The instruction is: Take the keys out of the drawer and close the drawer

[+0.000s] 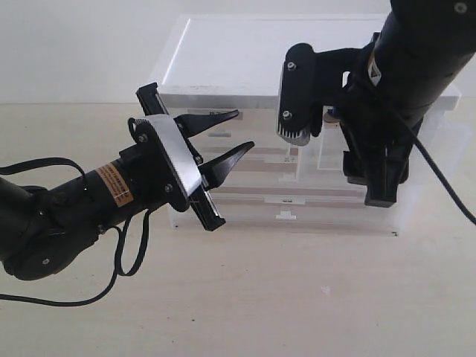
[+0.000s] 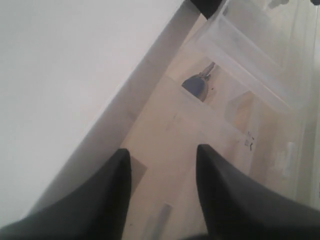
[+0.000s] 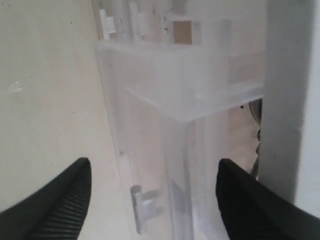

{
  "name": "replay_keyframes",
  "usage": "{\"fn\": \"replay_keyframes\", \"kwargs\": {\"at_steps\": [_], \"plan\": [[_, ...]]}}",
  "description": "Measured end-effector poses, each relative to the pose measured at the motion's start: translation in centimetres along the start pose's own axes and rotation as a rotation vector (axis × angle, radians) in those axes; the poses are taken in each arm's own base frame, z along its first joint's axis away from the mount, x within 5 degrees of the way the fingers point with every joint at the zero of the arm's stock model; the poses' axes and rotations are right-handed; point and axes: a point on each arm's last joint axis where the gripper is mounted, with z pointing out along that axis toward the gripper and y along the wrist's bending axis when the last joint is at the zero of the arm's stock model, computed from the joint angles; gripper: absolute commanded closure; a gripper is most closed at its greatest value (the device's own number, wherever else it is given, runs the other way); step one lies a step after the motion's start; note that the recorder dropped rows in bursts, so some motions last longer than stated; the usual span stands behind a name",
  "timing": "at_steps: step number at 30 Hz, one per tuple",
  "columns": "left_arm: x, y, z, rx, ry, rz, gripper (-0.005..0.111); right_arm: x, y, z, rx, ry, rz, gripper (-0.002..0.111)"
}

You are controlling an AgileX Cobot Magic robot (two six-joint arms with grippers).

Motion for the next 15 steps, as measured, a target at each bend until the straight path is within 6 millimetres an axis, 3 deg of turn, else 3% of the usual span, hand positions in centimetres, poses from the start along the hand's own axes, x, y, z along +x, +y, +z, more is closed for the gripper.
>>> {"fn": "replay_keyframes", "kwargs": {"at_steps": [3, 9, 15], "plan": [[0.0, 0.0, 0.0, 0.0, 0.0, 0.0, 0.068, -0.04, 0.08, 0.15, 0.003, -0.007, -0.007, 0.059], [0.0, 0.0, 0.0, 0.0, 0.0, 0.0, 0.068, -0.09, 0.03, 0.15, 0.008, -0.013, -0.009, 0.108], [0.0, 0.0, 0.0, 0.0, 0.0, 0.0, 0.068, 0.11, 0.25, -0.28, -0.01, -0.017, -0.038, 0.108]]}}
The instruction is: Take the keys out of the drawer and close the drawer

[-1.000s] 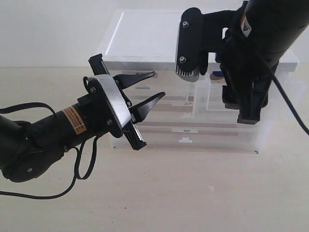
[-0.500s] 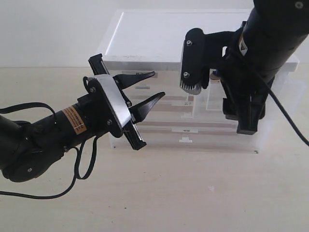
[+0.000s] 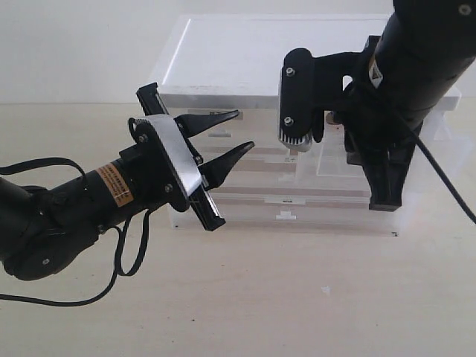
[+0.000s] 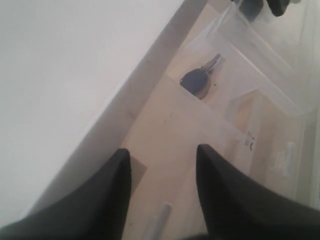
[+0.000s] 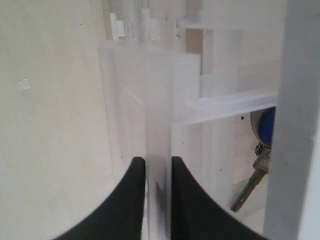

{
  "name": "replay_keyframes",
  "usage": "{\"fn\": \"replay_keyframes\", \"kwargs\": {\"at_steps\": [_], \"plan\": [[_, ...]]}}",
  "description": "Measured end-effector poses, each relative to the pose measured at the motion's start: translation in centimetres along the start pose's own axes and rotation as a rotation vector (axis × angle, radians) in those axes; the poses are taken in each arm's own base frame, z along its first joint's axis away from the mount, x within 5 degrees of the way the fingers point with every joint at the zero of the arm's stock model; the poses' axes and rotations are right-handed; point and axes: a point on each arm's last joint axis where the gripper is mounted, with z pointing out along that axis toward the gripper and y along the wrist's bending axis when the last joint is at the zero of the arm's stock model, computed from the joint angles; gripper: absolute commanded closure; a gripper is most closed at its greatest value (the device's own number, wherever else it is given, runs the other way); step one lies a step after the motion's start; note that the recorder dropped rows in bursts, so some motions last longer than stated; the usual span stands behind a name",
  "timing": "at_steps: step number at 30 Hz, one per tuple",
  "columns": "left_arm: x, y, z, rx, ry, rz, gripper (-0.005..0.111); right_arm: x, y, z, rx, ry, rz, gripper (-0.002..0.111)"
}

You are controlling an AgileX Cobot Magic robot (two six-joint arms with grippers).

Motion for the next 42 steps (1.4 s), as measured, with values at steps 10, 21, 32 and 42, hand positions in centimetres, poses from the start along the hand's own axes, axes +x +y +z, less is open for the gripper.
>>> {"fn": "replay_keyframes", "kwargs": {"at_steps": [10, 21, 32, 42], "plan": [[0.0, 0.0, 0.0, 0.0, 0.0, 0.0, 0.068, 1.9, 2.1, -4.9, -0.123, -0.093, 0.022, 0.108], [0.1, -0.2, 0.0, 0.016, 0.0, -0.005, 0.068, 2.4, 4.5, -3.0, -0.212, -0.101, -0.07, 0.108], [0.1, -0.2, 0.0, 0.016, 0.0, -0.005, 0.068, 2.2, 5.4, -2.8, -0.269, -0.145, -0.05, 0.071], [0.1, -0.2, 0.0, 0.016, 0.0, -0.005, 0.068, 1.6, 5.7, -3.2, -0.304, -0.225, -0.018, 0.063]]}}
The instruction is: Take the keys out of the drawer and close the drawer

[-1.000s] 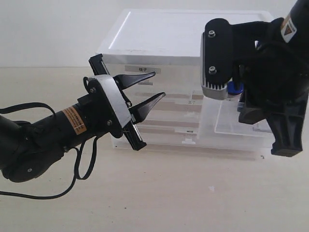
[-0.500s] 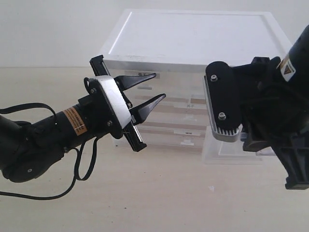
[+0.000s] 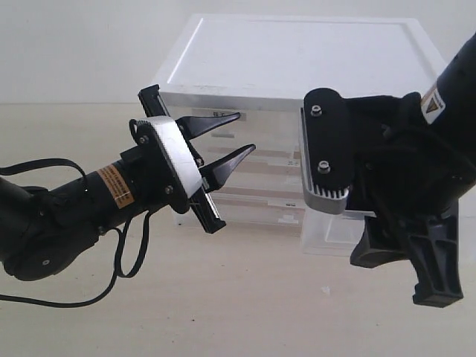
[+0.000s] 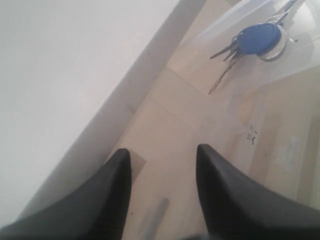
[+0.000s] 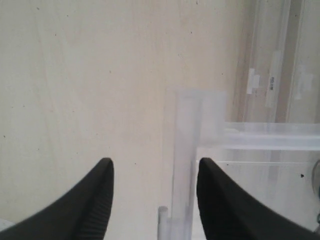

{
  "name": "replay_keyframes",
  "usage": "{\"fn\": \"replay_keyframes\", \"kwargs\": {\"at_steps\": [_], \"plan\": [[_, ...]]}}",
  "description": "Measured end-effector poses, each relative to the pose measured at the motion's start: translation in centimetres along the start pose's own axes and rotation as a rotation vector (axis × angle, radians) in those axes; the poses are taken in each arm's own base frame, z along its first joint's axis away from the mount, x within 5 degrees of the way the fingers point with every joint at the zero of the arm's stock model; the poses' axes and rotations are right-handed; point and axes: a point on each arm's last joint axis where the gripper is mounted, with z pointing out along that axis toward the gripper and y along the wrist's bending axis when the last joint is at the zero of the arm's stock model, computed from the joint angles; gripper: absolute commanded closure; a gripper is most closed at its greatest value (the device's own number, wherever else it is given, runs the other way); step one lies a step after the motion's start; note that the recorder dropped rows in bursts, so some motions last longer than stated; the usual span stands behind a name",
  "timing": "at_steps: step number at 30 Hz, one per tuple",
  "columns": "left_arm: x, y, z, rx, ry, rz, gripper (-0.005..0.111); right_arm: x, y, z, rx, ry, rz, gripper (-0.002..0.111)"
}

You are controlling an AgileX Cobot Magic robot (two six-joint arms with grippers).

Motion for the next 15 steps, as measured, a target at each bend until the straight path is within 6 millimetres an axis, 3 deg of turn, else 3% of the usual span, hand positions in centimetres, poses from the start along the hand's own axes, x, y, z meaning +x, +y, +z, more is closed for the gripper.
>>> {"fn": "replay_keyframes", "kwargs": {"at_steps": [7, 11, 15], "plan": [[0.0, 0.0, 0.0, 0.0, 0.0, 0.0, 0.068, 0.6, 1.1, -3.5, 0.106, -0.085, 0.027, 0.063], [0.0, 0.0, 0.0, 0.0, 0.0, 0.0, 0.068, 1.1, 1.6, -5.6, 0.201, -0.162, 0.147, 0.063], [0.0, 0.0, 0.0, 0.0, 0.0, 0.0, 0.068, 2.1, 0.8, -7.0, 0.366, -0.158, 0.333, 0.064]]}}
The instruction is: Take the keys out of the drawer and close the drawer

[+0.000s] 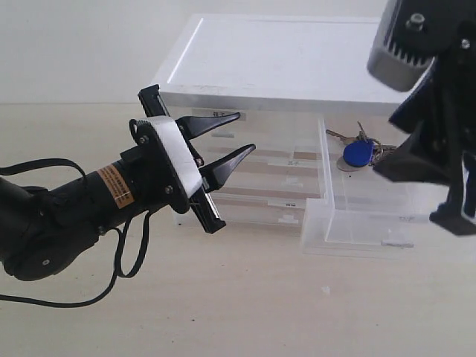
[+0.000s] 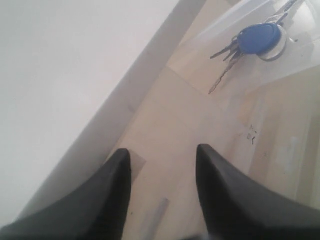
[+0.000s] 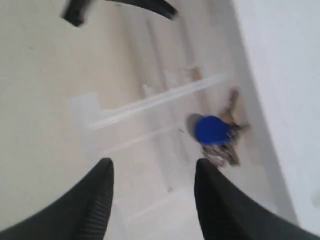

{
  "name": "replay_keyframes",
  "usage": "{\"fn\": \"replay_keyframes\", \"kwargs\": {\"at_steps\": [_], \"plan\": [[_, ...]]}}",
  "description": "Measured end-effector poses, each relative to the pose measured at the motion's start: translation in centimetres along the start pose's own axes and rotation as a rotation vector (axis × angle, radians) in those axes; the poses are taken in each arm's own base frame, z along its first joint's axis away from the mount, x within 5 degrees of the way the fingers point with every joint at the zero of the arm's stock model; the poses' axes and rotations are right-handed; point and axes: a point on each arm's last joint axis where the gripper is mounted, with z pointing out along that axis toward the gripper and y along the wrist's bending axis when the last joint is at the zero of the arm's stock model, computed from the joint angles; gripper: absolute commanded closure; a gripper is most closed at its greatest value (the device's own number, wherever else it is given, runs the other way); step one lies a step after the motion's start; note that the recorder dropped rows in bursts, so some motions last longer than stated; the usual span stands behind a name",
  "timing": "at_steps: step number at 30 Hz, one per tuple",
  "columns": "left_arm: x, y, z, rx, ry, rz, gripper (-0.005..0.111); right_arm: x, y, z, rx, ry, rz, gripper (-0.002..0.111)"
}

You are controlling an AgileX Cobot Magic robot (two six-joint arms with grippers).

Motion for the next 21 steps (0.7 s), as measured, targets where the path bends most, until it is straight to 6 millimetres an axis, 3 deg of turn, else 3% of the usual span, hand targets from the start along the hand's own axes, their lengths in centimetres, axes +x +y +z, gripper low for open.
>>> {"fn": "replay_keyframes", "kwargs": {"at_steps": [3, 6, 11, 14, 18, 21], "plan": [[0.0, 0.0, 0.0, 0.0, 0.0, 0.0, 0.068, 0.5, -1.3, 0.3, 0.143, 0.07, 0.086, 0.064], [0.0, 0.0, 0.0, 0.0, 0.0, -0.005, 0.068, 0.4, -1.6, 1.3, 0.153, 0.101, 0.126, 0.064], [0.0, 0.0, 0.0, 0.0, 0.0, -0.014, 0.068, -0.4, -1.1, 4.7, 0.072, 0.157, 0.2, 0.063], [0.0, 0.0, 0.0, 0.0, 0.0, -0.017, 0.068, -0.5, -1.5, 6.9, 0.115, 0.21, 0.227, 0.063], [0.0, 0.0, 0.0, 0.0, 0.0, -0.017, 0.068, -0.7, -2.0, 9.0, 0.167, 0.23, 0.224, 0.047], [0.0, 0.0, 0.0, -0.001, -0.002, -0.018, 0.068, -0.8, -2.0, 10.0, 0.17, 0.243, 0.232, 0.048]]}}
